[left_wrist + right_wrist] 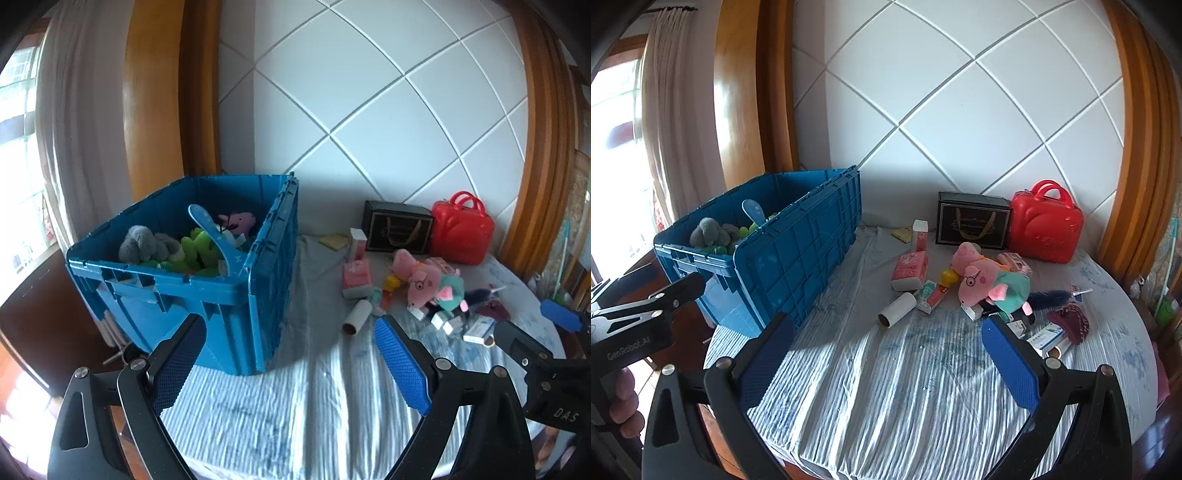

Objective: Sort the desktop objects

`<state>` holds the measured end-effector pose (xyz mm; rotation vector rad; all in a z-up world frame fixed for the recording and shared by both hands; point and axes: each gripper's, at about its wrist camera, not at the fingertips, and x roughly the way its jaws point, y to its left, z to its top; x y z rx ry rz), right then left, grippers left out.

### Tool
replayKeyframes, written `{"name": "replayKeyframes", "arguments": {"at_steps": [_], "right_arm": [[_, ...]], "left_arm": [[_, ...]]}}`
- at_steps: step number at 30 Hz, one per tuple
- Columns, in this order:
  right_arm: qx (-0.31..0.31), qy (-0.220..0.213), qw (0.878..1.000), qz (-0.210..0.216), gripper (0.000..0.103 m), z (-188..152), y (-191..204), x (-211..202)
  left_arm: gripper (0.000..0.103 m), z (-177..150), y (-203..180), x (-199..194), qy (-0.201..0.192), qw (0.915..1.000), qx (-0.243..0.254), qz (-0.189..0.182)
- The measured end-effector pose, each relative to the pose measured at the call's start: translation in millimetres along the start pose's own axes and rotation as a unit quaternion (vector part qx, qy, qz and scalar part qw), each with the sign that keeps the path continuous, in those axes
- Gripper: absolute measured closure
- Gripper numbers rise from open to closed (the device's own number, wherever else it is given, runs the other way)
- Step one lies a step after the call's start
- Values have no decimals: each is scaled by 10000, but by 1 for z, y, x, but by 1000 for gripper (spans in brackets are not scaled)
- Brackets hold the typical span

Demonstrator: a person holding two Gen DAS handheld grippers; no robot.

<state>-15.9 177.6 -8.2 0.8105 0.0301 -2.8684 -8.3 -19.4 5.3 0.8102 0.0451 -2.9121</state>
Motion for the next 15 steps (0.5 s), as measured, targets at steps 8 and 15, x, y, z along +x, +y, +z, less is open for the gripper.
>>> {"name": "replayKeyframes", "arguments": {"at_steps": [8, 15], "right_arm": [[14, -33, 10000, -75, 0, -4, 15, -17], [31, -79, 9998, -183, 0, -5, 25, -29]], "left_arm": [[10, -1, 10, -23, -131, 9999, 85, 69], [10, -2, 13, -34, -209, 9996, 126, 114]]}}
